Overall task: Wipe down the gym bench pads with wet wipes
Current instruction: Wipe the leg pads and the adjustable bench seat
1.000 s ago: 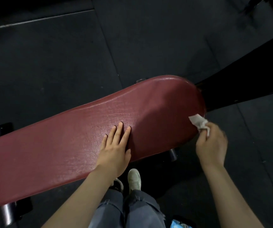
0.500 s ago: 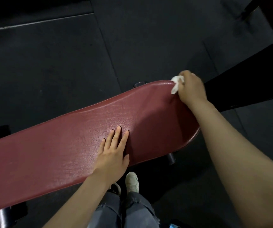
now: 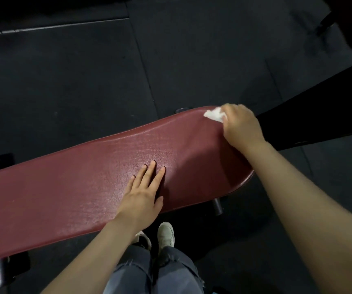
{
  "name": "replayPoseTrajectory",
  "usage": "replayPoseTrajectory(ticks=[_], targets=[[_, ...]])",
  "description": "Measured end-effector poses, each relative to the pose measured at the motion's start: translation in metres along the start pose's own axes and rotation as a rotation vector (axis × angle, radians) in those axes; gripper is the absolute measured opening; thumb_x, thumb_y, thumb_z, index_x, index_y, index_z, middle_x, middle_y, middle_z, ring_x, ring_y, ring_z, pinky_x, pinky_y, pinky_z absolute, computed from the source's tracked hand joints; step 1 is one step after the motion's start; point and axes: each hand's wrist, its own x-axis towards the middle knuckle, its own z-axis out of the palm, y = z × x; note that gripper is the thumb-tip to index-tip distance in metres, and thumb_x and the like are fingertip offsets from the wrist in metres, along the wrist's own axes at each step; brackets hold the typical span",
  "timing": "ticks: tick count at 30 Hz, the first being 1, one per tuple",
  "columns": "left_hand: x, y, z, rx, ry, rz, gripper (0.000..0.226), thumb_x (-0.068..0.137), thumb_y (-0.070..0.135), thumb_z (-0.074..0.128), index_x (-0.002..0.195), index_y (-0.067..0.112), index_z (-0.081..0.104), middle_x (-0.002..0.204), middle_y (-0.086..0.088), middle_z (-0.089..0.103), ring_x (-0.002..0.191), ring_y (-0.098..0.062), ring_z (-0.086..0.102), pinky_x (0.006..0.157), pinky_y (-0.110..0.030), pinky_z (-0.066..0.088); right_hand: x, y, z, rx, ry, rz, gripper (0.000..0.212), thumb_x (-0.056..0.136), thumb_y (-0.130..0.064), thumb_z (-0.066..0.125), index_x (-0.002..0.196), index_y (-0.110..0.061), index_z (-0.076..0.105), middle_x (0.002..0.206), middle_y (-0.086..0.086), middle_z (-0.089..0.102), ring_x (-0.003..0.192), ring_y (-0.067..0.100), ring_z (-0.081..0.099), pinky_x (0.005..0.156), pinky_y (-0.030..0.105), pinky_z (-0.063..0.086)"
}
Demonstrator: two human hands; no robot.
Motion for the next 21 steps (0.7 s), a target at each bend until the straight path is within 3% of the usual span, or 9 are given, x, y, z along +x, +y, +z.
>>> replayPoseTrajectory(ticks=[3,7,9,11,13,16,21], targets=[[0.0,0.001,-0.001,0.02,-0.016,-0.012,0.079,0.101,0.037,0.043,0.154,0.036,-0.016,0.161,0.007,-0.027,0.149,-0.014,-0.024,0.122,-0.037,-0.008,-0.045,0.014,-0.002,-0.081,0.019,0.153,0.022,0.083,-0.005,0.044,0.096,-0.005,0.061,0.092,0.017,0.065,0.085,0.04,0.058,0.076,0.044,0.046],[-0.001,0.0,-0.006,0.022,-0.043,-0.002,0.08,0.1,0.034,0.046,0.155,0.037,-0.012,0.162,0.008,-0.023,0.151,-0.015,-0.018,0.122,-0.037,-0.002,-0.107,0.022,-0.01,0.05,0.077,0.466,0.016,0.088,-0.006,0.048,0.1,-0.003,0.059,0.094,0.022,0.065,0.089,0.041,0.06,0.075,0.041,0.045],[-0.003,0.0,-0.013,0.015,-0.064,-0.007,0.079,0.099,0.031,0.047,0.156,0.037,-0.007,0.163,0.009,-0.02,0.152,-0.015,-0.014,0.122,-0.037,0.001,-0.136,0.021,-0.008,0.113,-0.032,0.615,0.018,0.092,-0.01,0.046,0.103,-0.002,0.059,0.099,0.023,0.065,0.094,0.04,0.061,0.074,0.039,0.044],[-0.006,0.003,-0.021,0.045,-0.103,-0.022,0.077,0.099,0.031,0.046,0.157,0.034,-0.004,0.164,0.008,-0.017,0.152,-0.016,-0.01,0.122,-0.037,0.004,-0.166,0.014,-0.004,0.157,-0.26,0.687,0.019,0.094,-0.013,0.047,0.107,-0.003,0.058,0.105,0.022,0.066,0.098,0.038,0.062,0.076,0.036,0.045],[-0.011,0.008,-0.027,0.086,-0.146,-0.051,0.077,0.098,0.031,0.046,0.158,0.03,-0.003,0.165,0.005,-0.015,0.153,-0.018,-0.007,0.122,-0.037,0.006,-0.195,0.004,-0.002,0.275,-0.351,0.705,0.021,0.096,-0.016,0.047,0.111,-0.007,0.058,0.101,0.014,0.064,0.091,0.032,0.061,0.071,0.032,0.044],[-0.026,0.015,-0.035,0.095,-0.159,-0.079,0.076,0.096,0.03,0.046,0.158,0.027,0.002,0.166,0.004,-0.01,0.153,-0.018,-0.003,0.122,-0.037,0.007,-0.219,-0.011,-0.018,0.516,-0.207,0.681,0.02,0.097,-0.019,0.045,0.109,-0.015,0.06,0.092,0.001,0.063,0.079,0.017,0.058,0.063,0.03,0.041],[-0.071,0.03,-0.054,-0.057,-0.076,-0.089,0.069,0.098,0.028,0.048,0.158,0.022,0.014,0.166,0.002,0.001,0.153,-0.019,0.002,0.123,-0.037,0.008,-0.214,-0.04,-0.06,0.659,-0.121,0.357,0.01,0.094,-0.019,0.058,0.088,-0.022,0.065,0.087,-0.004,0.06,0.081,0.01,0.058,0.066,0.022,0.04]])
